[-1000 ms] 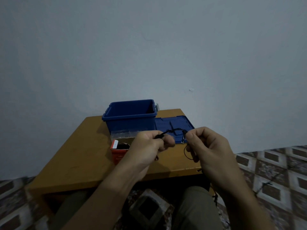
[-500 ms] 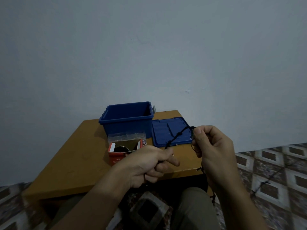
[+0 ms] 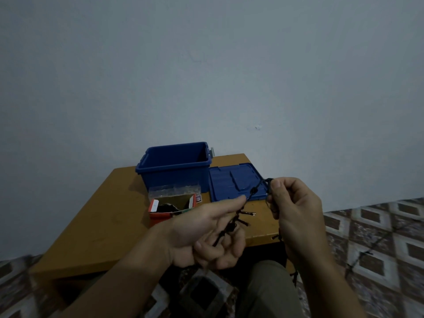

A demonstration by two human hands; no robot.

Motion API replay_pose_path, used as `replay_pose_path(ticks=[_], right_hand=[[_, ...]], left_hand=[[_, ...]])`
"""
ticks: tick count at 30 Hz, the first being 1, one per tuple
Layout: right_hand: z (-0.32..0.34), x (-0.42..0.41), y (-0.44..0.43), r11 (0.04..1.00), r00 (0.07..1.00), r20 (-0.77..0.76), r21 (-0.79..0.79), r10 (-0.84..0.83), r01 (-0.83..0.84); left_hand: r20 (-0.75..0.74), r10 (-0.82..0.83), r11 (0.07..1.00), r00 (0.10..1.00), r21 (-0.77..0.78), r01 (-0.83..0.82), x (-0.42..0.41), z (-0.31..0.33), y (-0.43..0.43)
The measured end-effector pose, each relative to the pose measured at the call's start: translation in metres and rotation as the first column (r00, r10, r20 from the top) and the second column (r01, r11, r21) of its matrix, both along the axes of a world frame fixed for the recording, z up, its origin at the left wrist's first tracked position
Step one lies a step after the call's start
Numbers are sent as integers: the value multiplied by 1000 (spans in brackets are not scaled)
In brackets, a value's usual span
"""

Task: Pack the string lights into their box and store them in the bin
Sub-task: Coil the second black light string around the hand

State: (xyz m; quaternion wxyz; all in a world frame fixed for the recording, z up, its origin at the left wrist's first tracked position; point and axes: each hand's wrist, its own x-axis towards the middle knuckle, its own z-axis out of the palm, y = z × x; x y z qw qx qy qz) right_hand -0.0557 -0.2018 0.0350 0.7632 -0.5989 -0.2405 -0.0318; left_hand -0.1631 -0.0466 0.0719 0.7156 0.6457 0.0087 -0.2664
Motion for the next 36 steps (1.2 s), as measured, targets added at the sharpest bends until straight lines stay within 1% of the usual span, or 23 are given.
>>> replay_pose_path(ticks=[2,4,6,8,11,13,16,19,21,23,28,32,36], right_hand=[[-4,1,-1,982,998,48,-186,41,-31],[-6,0,-1,906,981,79,-402,175,-129],[-8,-2,1,820,951,60,-525,304,-229],[-8,-4,3,763,926,57,-587,372,-270],[-8,-6,5,722,898,34,-608,439,-330],[-5,-6,3,702,886,15,-617,463,-356],[-1,-8,0,670,864,-19,-623,503,-404],[3,-10,-2,652,840,7,-634,542,-416],[4,-11,-3,656,831,19,-625,556,-424],[5,-11,-4,658,829,20,-619,559,-429],[7,-12,-4,665,830,21,-610,558,-432],[8,-13,-6,675,830,55,-613,555,-411],[10,-14,-6,677,829,69,-617,555,-401]], left_hand=[[98,-112,965,989,-229,132,0,2,2],[179,-123,901,976,-391,185,1,8,1],[257,-39,866,966,-474,162,2,13,-2],[294,75,839,953,-536,99,4,17,-4],[300,296,835,907,-542,-93,9,19,-7],[276,456,804,846,-535,-259,11,22,-10],[238,635,722,735,-522,-455,11,28,-13],[208,741,626,638,-556,-547,14,31,-9],[216,784,592,582,-541,-597,16,32,-6],[229,802,579,552,-526,-623,18,32,-5],[278,813,579,511,-464,-670,21,30,-4],[314,832,553,457,-417,-721,21,29,-7],[332,828,558,452,-399,-728,21,25,-9]])
